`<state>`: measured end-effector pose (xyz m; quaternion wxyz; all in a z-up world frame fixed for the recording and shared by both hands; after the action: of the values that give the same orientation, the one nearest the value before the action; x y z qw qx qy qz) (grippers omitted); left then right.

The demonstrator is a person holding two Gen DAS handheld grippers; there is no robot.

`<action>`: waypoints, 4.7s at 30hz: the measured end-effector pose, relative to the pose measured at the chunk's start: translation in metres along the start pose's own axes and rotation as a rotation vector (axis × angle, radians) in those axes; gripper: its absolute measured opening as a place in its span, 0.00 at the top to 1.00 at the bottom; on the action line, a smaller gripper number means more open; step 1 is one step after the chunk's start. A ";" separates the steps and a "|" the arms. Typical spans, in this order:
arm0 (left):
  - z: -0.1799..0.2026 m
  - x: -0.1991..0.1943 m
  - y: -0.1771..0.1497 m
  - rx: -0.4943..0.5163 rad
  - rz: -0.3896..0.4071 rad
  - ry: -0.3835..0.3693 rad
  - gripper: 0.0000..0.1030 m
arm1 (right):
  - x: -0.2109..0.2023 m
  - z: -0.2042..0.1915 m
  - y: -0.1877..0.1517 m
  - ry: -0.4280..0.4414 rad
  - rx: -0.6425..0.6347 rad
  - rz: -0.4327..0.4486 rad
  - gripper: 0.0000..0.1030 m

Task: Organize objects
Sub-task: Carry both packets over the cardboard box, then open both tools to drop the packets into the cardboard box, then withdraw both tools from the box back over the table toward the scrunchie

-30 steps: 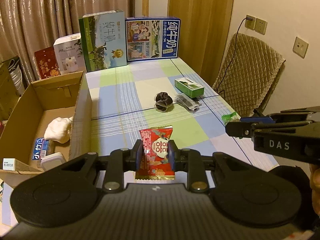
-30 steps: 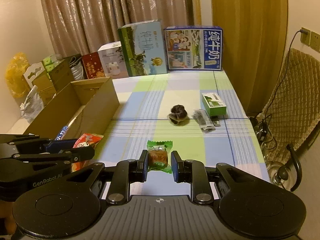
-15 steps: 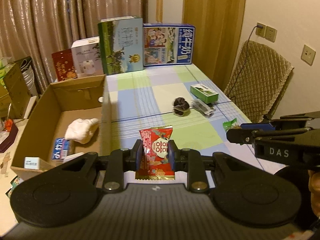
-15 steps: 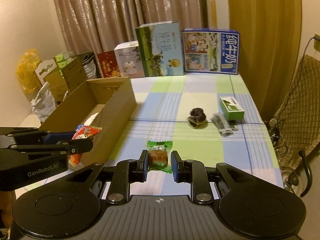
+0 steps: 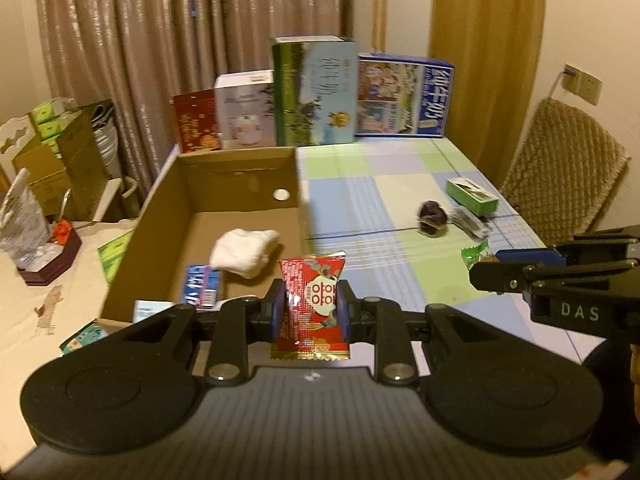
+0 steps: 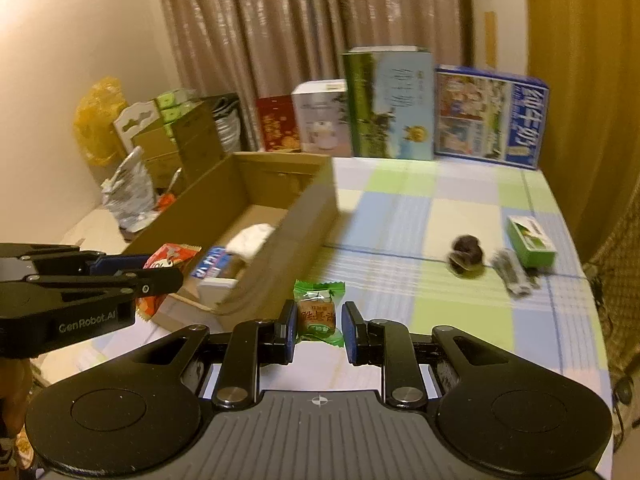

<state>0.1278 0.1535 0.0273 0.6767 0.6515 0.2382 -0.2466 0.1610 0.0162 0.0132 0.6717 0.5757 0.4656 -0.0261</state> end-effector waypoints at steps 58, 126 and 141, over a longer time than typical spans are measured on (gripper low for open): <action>-0.155 0.102 0.038 -0.029 -0.046 0.080 0.46 | 0.164 -0.064 0.076 0.150 0.033 -0.017 0.50; 0.131 0.056 0.044 0.037 0.039 -0.191 0.01 | -0.074 0.202 -0.043 -0.239 0.458 0.080 0.02; 0.150 0.094 0.037 0.044 -0.027 -0.208 0.01 | -0.050 0.230 -0.053 -0.264 0.474 0.030 0.02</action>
<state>0.2239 0.0024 0.0010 0.6798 0.6340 0.1702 -0.3272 0.2397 -0.2104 -0.0164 0.5734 0.7152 0.3465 -0.1993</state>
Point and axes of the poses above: each gripper's, at about its wrist camera, not at the fingertips, and x roughly the way its jaws point, z to its right, y to its top, the point moved 9 cm from there along x, roughly the way its jaws point, and after that the axes turned 5 degrees about -y, right-handed, at the moved point
